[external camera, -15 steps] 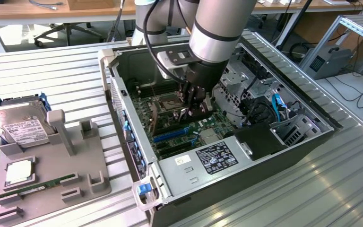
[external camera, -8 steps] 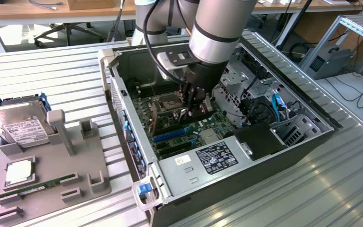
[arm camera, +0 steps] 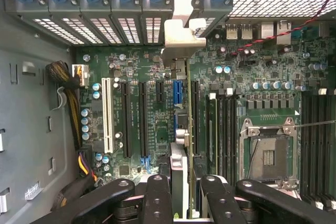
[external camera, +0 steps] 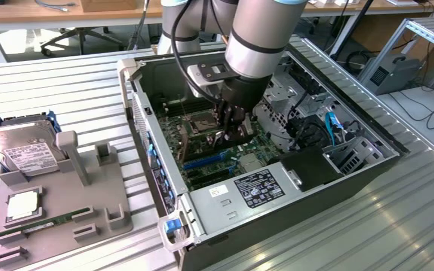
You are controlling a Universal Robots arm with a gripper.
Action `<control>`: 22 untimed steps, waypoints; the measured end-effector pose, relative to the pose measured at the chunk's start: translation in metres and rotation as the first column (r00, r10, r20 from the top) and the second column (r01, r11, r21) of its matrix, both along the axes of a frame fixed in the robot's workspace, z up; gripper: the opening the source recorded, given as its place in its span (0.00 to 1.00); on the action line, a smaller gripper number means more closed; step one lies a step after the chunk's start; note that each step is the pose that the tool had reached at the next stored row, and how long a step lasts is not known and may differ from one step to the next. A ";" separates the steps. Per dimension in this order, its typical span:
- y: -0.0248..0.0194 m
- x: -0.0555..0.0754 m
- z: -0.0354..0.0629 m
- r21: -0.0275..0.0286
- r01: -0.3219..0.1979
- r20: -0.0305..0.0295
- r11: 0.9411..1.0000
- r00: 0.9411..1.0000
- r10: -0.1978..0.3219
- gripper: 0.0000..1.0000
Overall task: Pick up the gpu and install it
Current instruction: 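Insert the gpu into the slot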
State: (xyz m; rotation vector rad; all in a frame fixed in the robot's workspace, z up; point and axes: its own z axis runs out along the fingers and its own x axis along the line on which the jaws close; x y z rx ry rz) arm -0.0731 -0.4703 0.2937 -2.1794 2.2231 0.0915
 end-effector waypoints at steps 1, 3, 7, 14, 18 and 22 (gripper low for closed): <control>0.0000 0.000 -0.0002 0.000 0.000 0.000 1.000 1.000 0.000 0.27; 0.0000 0.000 -0.0007 0.000 0.000 0.000 1.000 1.000 0.000 0.27; 0.0000 -0.001 -0.0016 0.000 0.000 0.000 1.000 1.000 0.000 0.27; 0.0000 -0.001 -0.0023 0.000 -0.001 0.000 1.000 1.000 0.001 0.27; 0.0000 -0.001 -0.0023 0.000 -0.007 0.000 1.000 1.000 0.007 0.27; 0.0000 -0.001 -0.0023 0.000 -0.016 0.000 1.000 1.000 0.016 0.27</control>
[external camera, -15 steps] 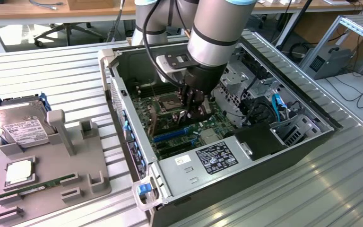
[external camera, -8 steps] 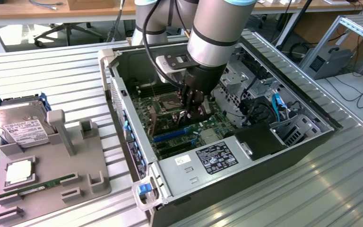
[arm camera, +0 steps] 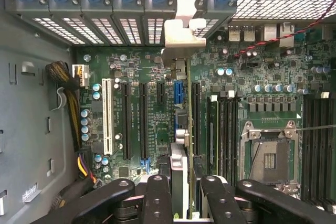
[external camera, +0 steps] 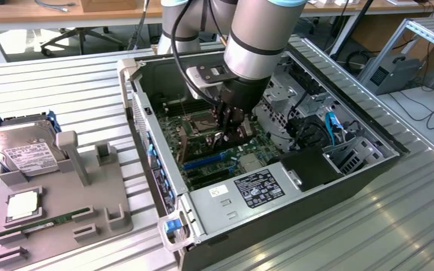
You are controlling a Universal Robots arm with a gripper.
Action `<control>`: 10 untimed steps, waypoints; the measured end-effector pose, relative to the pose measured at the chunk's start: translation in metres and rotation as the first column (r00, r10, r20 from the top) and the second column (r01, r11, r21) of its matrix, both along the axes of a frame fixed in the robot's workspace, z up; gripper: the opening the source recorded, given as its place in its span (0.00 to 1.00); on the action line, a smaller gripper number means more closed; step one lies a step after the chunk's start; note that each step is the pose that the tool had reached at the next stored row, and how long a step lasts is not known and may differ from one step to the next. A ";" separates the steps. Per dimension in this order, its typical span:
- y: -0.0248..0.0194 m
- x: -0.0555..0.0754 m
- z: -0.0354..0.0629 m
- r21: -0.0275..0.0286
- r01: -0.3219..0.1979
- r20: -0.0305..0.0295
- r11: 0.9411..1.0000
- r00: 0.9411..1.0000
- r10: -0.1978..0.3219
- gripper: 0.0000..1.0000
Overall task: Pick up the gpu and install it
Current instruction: 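Insert the gpu into the slot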
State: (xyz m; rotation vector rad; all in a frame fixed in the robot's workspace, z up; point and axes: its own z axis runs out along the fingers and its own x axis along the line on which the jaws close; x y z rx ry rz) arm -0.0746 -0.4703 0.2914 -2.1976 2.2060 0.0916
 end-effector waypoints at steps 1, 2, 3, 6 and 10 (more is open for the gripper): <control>0.0000 -0.001 0.0000 0.000 -0.004 0.000 1.000 1.000 0.004 0.27; 0.0000 -0.001 0.0000 0.000 -0.006 0.000 1.000 1.000 0.006 0.27; 0.0000 -0.001 0.0000 0.000 -0.007 0.000 1.000 1.000 0.007 0.27; 0.0000 -0.001 0.0000 0.000 -0.014 0.000 1.000 1.000 0.014 0.27; 0.0002 -0.002 0.0000 0.000 -0.016 0.000 1.000 1.000 0.016 0.27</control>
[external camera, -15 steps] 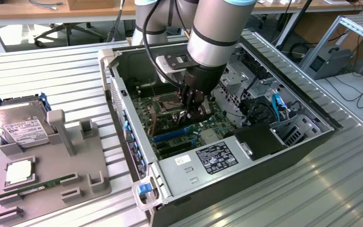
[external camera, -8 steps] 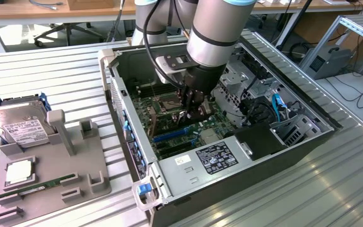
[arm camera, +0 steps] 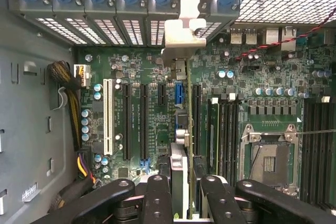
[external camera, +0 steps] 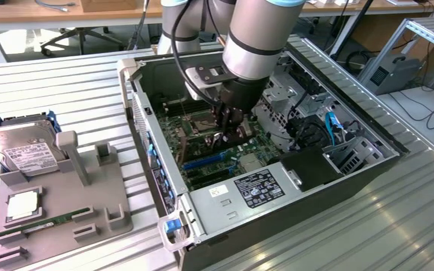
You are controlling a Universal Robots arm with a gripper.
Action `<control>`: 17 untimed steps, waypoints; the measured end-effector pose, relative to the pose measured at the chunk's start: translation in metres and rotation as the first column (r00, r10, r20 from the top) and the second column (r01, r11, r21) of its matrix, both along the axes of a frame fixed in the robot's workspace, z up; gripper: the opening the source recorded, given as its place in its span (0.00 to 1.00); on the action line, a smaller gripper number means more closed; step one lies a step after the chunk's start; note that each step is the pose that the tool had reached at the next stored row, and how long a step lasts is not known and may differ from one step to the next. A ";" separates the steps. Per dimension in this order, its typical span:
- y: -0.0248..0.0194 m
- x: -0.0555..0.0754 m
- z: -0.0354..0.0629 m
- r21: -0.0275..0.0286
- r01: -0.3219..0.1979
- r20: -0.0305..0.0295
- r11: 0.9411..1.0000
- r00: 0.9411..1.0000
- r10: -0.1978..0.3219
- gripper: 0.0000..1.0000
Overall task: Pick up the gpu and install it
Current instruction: 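Insert the gpu into the slot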
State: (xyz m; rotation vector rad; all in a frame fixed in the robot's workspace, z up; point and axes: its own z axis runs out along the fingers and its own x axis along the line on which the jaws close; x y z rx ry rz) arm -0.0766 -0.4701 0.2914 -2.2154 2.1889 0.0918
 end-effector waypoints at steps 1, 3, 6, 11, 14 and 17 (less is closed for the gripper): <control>0.0002 -0.001 0.0000 0.000 0.000 0.000 1.000 1.000 0.000 0.27; 0.0011 -0.003 -0.0001 -0.003 0.000 0.000 1.000 1.000 0.000 0.27; 0.0031 -0.004 -0.0004 -0.017 0.000 0.000 1.000 1.000 0.000 0.27; 0.0090 -0.004 -0.0007 -0.043 0.000 0.000 0.999 1.000 0.000 0.27; 0.0115 -0.005 -0.0012 -0.045 0.001 0.000 0.999 1.000 -0.001 0.27; 0.0127 -0.005 -0.0019 -0.048 0.003 0.000 0.999 1.000 -0.003 0.27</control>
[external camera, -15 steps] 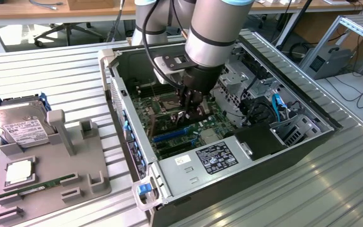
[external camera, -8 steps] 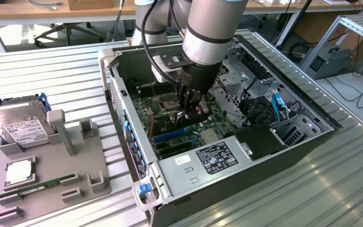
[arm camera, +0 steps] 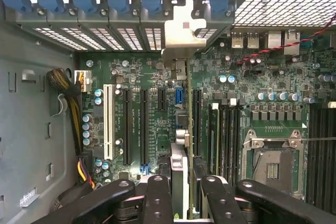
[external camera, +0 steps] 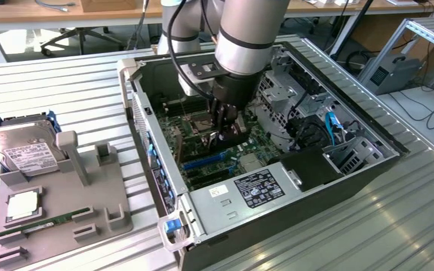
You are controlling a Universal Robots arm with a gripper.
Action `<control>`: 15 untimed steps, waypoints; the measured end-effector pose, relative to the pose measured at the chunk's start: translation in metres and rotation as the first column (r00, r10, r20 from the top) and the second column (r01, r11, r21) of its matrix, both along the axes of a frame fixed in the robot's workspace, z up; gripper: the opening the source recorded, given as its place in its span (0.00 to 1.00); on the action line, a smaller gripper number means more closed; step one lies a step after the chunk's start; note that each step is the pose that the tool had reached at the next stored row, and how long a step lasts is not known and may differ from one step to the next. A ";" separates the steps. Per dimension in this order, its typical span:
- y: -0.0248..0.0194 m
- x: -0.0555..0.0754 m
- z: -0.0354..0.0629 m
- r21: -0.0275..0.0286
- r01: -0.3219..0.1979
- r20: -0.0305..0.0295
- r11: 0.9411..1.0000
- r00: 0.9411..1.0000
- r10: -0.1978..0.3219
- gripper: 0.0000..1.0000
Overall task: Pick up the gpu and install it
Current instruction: 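Insert the gpu into the slot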
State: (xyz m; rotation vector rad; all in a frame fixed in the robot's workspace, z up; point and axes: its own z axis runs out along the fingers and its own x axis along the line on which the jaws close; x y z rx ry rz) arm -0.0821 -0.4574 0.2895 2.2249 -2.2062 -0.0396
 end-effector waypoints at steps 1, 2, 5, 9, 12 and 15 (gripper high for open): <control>0.0000 0.000 -0.0003 -0.003 0.002 0.000 1.000 1.000 -0.002 0.27; 0.0000 -0.001 -0.0006 -0.007 0.005 0.000 1.000 1.000 -0.005 0.27; 0.0000 -0.002 -0.0017 -0.018 0.017 0.001 1.000 1.000 -0.017 0.27; 0.0002 -0.003 -0.0021 -0.019 0.026 0.001 0.999 1.000 -0.026 0.27; 0.0004 -0.004 -0.0029 -0.018 0.042 0.001 0.999 0.999 -0.042 0.27; 0.0005 -0.005 -0.0034 -0.018 0.051 0.001 0.999 0.999 -0.051 0.27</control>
